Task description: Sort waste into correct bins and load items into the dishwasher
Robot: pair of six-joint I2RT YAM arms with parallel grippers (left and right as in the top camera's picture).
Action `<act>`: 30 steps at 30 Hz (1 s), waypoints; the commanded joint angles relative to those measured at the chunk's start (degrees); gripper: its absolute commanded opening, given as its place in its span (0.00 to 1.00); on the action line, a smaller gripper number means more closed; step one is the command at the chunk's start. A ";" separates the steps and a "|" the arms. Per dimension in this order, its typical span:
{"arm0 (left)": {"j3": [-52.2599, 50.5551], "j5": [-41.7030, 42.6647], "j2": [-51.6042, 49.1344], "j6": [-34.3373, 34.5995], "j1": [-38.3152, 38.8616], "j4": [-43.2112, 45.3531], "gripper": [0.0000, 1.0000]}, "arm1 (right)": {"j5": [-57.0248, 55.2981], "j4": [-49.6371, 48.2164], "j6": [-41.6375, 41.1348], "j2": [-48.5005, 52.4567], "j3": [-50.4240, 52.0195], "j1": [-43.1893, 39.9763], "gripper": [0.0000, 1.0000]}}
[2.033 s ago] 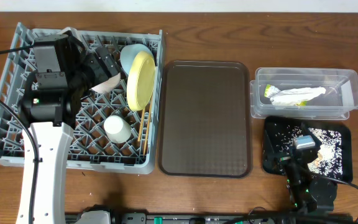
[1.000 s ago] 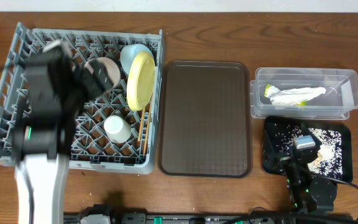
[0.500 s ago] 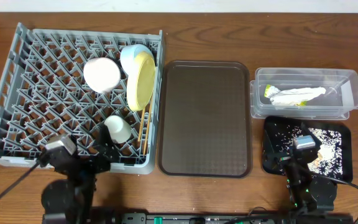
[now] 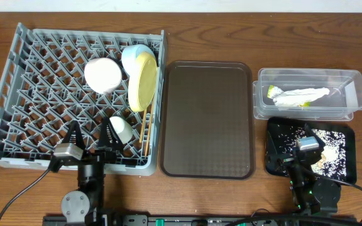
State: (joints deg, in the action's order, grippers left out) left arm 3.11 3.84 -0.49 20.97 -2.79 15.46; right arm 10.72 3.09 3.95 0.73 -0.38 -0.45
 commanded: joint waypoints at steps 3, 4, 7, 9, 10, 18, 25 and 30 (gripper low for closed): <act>-2.89 -1.14 0.39 -0.57 0.33 -3.61 0.96 | 0.28 0.17 -0.70 -0.24 0.07 0.48 0.99; -2.89 -1.44 0.39 -0.72 0.50 -5.90 0.96 | 0.28 0.17 -0.70 -0.24 0.07 0.48 0.99; -2.89 -2.01 0.39 -0.76 0.63 -11.87 0.96 | 0.26 0.17 -0.70 -0.24 0.07 0.48 0.99; -2.89 -3.04 0.39 -0.74 0.63 -18.25 0.96 | 0.26 0.17 -0.70 -0.24 0.07 0.48 0.99; -2.89 -3.06 0.37 -0.76 0.63 -19.91 0.96 | 0.26 0.17 -0.70 -0.24 0.07 0.48 0.99; -2.89 -3.04 -0.17 -0.72 0.61 -19.52 0.96 | 0.26 0.17 -0.70 -0.24 0.07 0.48 0.99; -2.89 -3.04 -0.17 -0.74 0.63 -19.52 0.96 | 0.26 0.17 -0.70 -0.24 0.07 0.48 0.99; -2.89 -3.04 -0.17 -0.72 0.63 -19.52 0.96 | 0.26 0.20 -0.70 -0.24 0.07 0.48 0.99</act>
State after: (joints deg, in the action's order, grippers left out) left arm 0.75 2.57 -0.64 20.95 -2.39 -1.28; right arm 10.72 3.09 3.95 0.73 -0.38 -0.45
